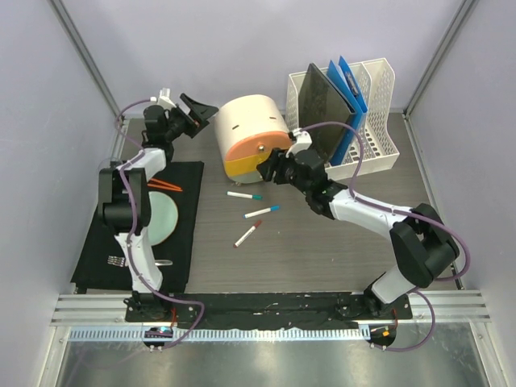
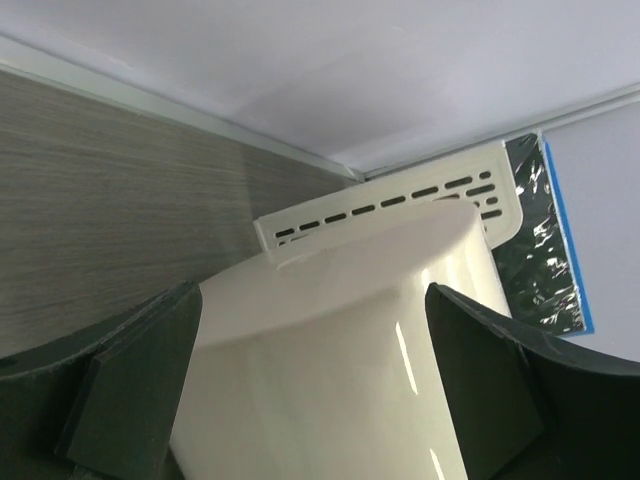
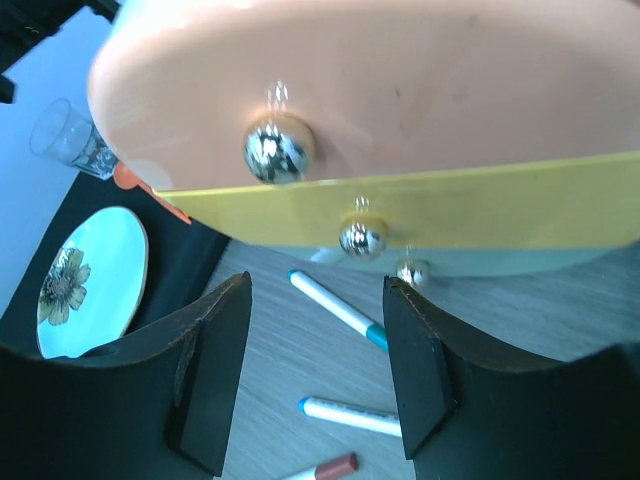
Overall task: Organize the desk
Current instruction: Close the drawer in the storage box.
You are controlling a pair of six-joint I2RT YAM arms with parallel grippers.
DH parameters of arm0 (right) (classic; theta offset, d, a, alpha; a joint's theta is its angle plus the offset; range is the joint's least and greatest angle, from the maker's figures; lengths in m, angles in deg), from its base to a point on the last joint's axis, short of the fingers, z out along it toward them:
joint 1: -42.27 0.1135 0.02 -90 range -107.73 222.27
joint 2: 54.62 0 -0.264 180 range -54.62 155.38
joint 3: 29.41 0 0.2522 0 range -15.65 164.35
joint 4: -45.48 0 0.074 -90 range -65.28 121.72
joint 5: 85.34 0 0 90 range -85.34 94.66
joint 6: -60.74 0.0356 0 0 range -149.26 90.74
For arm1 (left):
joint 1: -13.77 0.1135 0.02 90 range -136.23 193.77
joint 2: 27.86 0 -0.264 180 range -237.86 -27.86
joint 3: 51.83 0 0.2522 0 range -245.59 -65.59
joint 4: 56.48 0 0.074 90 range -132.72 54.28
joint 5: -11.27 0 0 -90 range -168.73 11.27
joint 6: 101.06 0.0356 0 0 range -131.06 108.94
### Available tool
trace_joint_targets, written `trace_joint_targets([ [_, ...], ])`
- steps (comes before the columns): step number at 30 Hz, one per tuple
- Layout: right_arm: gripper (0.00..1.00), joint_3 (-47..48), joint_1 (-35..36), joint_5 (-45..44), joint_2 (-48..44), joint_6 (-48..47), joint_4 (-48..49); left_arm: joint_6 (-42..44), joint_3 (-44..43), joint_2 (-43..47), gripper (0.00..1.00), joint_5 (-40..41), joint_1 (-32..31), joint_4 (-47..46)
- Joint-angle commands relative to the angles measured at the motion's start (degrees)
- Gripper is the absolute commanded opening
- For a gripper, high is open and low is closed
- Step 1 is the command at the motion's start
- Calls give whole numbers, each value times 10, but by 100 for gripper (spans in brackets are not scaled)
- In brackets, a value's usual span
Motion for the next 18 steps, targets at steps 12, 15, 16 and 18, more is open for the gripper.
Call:
trace_joint_targets([
  [12, 58, -54, -6, 11, 31, 58, 46, 180, 224, 262, 100, 81, -32, 72],
  [15, 56, -43, -13, 38, 69, 71, 71, 258, 263, 308, 100, 120, -73, 121],
  [16, 56, -39, -17, 40, 82, 76, 83, 275, 272, 317, 100, 130, -82, 131],
  [18, 54, -38, -21, 46, 94, 81, 96, 292, 306, 341, 100, 145, -100, 136],
])
